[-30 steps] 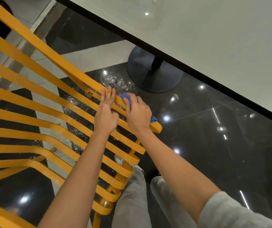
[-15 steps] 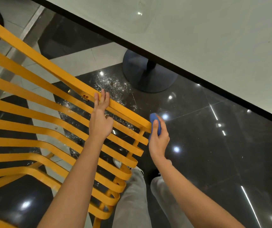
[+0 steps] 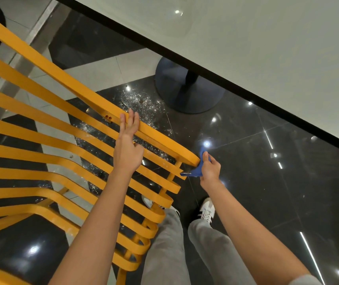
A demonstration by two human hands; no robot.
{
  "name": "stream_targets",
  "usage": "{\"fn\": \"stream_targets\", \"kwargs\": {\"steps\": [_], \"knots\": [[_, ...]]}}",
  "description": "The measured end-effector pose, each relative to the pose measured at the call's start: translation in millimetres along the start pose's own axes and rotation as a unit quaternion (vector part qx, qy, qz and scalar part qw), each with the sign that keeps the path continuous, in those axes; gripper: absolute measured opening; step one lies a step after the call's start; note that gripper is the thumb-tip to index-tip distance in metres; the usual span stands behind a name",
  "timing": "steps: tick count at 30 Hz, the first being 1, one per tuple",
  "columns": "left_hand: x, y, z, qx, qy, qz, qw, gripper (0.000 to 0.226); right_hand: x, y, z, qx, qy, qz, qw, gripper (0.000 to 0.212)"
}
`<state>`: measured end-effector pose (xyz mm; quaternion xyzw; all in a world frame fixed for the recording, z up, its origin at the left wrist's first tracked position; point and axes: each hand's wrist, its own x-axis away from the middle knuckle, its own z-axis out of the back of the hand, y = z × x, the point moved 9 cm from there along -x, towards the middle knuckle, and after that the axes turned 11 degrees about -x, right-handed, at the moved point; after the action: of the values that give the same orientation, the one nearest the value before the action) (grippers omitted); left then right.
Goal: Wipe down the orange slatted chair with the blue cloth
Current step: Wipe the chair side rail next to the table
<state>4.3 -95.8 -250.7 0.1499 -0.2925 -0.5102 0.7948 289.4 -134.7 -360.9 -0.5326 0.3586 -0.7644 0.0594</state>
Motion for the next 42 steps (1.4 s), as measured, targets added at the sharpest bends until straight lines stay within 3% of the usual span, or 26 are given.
{"fn": "stream_targets", "kwargs": {"steps": [6, 12, 18, 21, 25, 29, 31, 33, 36, 40, 42], "knots": [[1, 0, 1, 0.008, 0.008, 0.0, 1.0, 0.092, 24, -1, 14, 0.028, -0.014, 0.074, 0.997, 0.039], [2, 4, 5, 0.0, 0.0, -0.005, 1.0, 0.092, 10, -4, 4, 0.021, 0.008, -0.005, 1.0, 0.037], [4, 10, 11, -0.014, 0.009, -0.01, 1.0, 0.084, 35, -27, 20, -0.023, -0.089, -0.016, 0.996, 0.035], [9, 12, 15, -0.017, 0.058, 0.008, 0.998, 0.075, 41, -39, 33, -0.07, -0.152, -0.06, 0.984, 0.034], [57, 31, 1, 0.047, 0.138, 0.05, 0.988, 0.052, 47, -40, 46, -0.09, -0.193, -0.116, 0.97, 0.029], [127, 50, -46, 0.18, 0.133, 0.13, 0.966, 0.034, 51, -38, 55, -0.092, -0.238, -0.134, 0.958, 0.044], [149, 62, -75, 0.264, 0.103, 0.142, 0.948, 0.028, 50, -43, 60, -0.092, -0.247, -0.077, 0.961, 0.045], [163, 80, -107, 0.364, 0.025, 0.158, 0.918, 0.022, 54, -63, 66, -0.03, -0.26, 0.082, 0.962, 0.034], [177, 102, -142, 0.504, -0.053, 0.206, 0.837, 0.019, 82, -83, 64, 0.09, -0.302, 0.301, 0.9, 0.028], [188, 106, -161, 0.642, -0.06, 0.314, 0.697, 0.021, 105, -76, 68, 0.144, -0.323, 0.39, 0.85, 0.026], [191, 100, -170, 0.655, -0.064, 0.355, 0.664, 0.025, 115, -69, 75, 0.178, -0.343, 0.441, 0.81, 0.031]]}}
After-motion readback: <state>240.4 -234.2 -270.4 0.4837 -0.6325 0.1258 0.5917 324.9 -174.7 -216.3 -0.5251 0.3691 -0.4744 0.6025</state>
